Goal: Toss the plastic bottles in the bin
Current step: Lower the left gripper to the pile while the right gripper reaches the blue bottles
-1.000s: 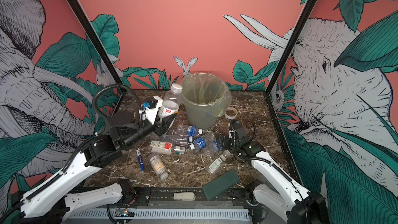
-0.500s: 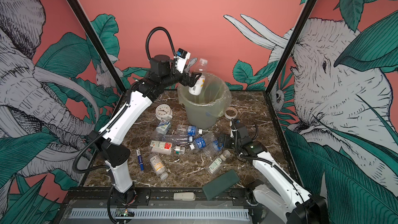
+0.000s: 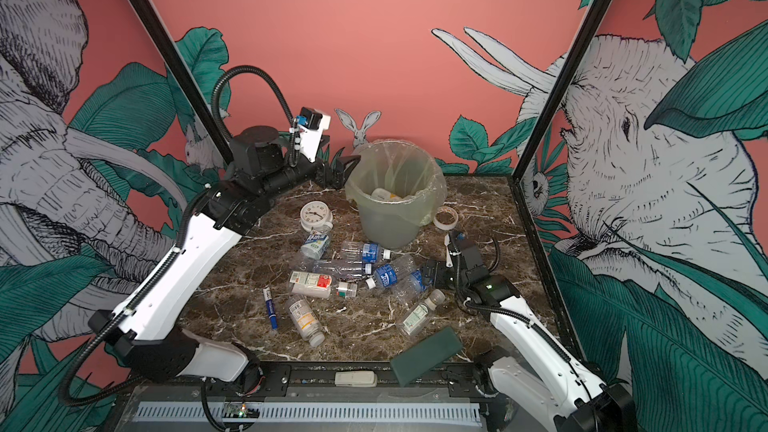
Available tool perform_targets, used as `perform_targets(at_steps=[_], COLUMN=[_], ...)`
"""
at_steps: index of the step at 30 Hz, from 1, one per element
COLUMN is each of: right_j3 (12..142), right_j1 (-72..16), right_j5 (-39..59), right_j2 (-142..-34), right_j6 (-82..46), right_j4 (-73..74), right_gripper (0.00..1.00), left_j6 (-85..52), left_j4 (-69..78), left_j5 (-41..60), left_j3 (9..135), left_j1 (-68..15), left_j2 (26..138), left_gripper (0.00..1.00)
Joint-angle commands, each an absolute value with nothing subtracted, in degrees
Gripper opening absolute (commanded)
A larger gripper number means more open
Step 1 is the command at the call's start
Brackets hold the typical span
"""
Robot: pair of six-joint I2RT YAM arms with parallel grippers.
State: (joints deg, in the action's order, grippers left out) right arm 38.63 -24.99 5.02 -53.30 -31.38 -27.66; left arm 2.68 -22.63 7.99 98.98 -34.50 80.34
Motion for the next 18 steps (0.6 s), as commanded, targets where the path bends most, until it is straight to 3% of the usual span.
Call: perform_targets(at_steps=[1, 10, 18], right_j3=[38.9, 40.8, 43.2], right_j1=[-26.4, -31.8, -36.7], right_j5=[5.1, 1.6, 5.3], right_j2=[-54.4, -57.1, -61.1], right_j6=[-30.0, -30.1, -25.0], right_j4=[-27.4, -27.8, -25.7], right_gripper=[0.99, 0.99, 0.99], left_j6=[4.0, 3.3, -0.5], left_j4=[-23.0, -25.7, -28.3], left_j5=[3.9, 0.7, -0.7], left_j3=[92.9, 79.3, 67.6], left_j1=[-34.2, -32.2, -29.6], left_j2=[77.6, 69.3, 63.4], left_gripper=[1.00, 1.00, 1.00])
